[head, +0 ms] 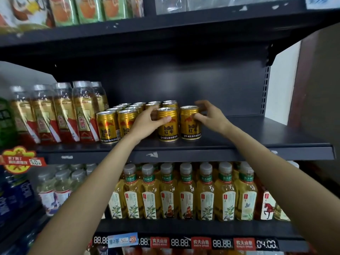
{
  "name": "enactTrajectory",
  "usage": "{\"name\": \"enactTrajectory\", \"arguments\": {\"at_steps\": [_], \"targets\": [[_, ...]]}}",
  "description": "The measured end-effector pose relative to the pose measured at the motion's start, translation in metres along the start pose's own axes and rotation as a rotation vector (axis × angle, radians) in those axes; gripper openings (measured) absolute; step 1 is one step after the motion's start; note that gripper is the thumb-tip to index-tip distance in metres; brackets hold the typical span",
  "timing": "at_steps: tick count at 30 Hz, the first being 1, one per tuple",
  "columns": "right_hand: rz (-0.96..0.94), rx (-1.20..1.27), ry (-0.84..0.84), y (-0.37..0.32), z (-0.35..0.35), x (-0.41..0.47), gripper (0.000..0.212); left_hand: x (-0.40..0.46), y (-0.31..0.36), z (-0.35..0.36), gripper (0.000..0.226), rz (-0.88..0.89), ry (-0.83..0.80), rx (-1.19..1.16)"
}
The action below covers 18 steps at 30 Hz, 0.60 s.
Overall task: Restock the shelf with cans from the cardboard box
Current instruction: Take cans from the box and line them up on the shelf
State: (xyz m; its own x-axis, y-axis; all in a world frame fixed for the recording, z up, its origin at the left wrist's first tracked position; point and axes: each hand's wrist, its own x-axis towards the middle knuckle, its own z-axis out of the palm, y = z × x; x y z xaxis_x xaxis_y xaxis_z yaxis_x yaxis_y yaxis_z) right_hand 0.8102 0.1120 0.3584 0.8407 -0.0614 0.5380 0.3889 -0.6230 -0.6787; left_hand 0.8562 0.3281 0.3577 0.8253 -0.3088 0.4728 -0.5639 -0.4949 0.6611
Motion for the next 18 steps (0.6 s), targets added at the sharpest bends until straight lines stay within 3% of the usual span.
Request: {"name": "enactTrajectory", "arguments": {"at_steps": [3,5,7,12,18], "targets": [[-0.012,0.01,-0.099,0.0,-0.008,-0.004,0.066,-0.003,0.003,-0.003,0.081,0.21,0.082,0.352],[-0.092,-0.223,-0.075,-0.002,-0.007,-0.007,0.077,-0.006,0.01,0.0,0.079,0.4,0.104,0.62],[-0.142,-0.436,0.005,-0.004,0.001,-0.007,0.079,-0.003,0.013,0.002,0.077,0.476,0.091,0.769],[-0.047,-0.329,0.008,-0.004,0.013,0.01,0.083,0.013,0.008,-0.008,0.074,0.443,0.069,0.826],[0.001,-0.289,-0.024,-0.009,0.038,0.03,0.073,0.024,0.002,-0.012,0.075,0.366,0.117,1.007]]}}
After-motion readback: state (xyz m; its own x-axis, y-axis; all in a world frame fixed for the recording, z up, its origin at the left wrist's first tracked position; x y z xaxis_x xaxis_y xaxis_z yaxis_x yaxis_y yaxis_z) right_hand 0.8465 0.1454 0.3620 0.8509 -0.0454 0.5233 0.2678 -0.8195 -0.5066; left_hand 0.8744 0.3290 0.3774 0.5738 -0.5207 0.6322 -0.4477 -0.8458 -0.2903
